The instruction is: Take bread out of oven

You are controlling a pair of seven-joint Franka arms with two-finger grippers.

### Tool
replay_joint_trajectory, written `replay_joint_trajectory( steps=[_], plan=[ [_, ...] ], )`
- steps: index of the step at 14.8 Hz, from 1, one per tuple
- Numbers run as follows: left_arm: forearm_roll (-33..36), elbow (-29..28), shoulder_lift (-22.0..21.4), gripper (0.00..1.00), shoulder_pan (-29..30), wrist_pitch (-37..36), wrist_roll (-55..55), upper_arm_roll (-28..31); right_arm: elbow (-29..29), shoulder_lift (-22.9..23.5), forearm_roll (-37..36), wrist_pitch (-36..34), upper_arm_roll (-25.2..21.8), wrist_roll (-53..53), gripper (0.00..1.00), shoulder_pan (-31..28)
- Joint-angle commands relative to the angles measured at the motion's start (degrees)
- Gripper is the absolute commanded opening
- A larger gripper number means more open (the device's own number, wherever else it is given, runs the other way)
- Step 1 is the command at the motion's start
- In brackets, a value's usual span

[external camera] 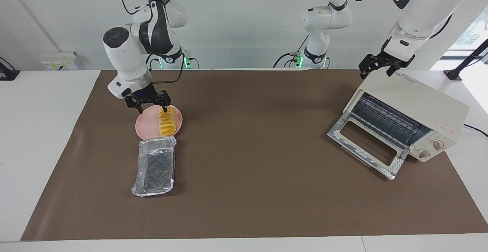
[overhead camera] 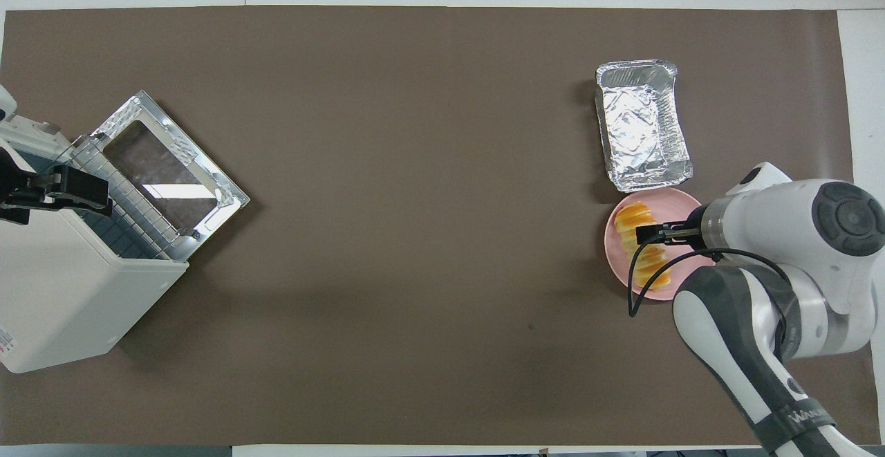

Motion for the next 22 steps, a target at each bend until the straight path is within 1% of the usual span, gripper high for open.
replay_joint_trajectory(
  steps=[1,2,3,6,8,9,10,12,14,22],
  plan=[
    [-0.4,-0.2,-0.5,1.0,0.1,-0.9,-0.2,0.2,9.4,0.6,0.8,-9.2,0.1,-9.9,1.0,-2.7],
    [-0.4,-0.2,-0.5,1.0,0.1,-0.9,-0.2,0.2,12.8,0.7,0.6,-13.6,0.1,-13.6,1.0,-3.3],
    [-0.4,-0.2,-0.5,1.0,0.1,-0.9,-0.2,0.2,15.8,0.7,0.4,-17.5,0.1,-14.8,1.0,-4.2],
    [-0.4,-0.2,-0.5,1.0,0.1,-0.9,-0.2,0.2,23.0,0.8,-0.2,-26.6,0.1,-15.3,1.0,-5.9],
    [-0.4,-0.2,-0.5,1.0,0.1,-0.9,-0.2,0.2,29.1,3.7,-0.3,-31.8,0.0,-15.4,1.0,-6.7],
    [-0.4,-0.2,-0.5,1.0,0.1,-0.9,-0.2,0.2,30.7,4.5,-0.9,-32.9,-0.1,-15.3,1.0,-6.7],
    [-0.4,-0.2,-0.5,1.0,0.1,-0.9,-0.2,0.2,31.1,4.7,-2.5,-32.6,0.0,-15.2,1.0,-6.5],
    [-0.4,-0.2,-0.5,1.0,0.1,-0.9,-0.2,0.2,29.1,4.5,-3.0,-30.5,0.0,-14.8,1.0,-6.7],
    [-0.4,-0.2,-0.5,1.0,0.1,-0.9,-0.2,0.2,27.6,4.1,-3.0,-30.2,0.1,-14.8,1.0,-7.4],
    [-0.4,-0.2,-0.5,1.0,0.1,-0.9,-0.2,0.2,27.4,3.9,-2.9,-30.9,0.5,-14.8,1.0,-7.4]
  ],
)
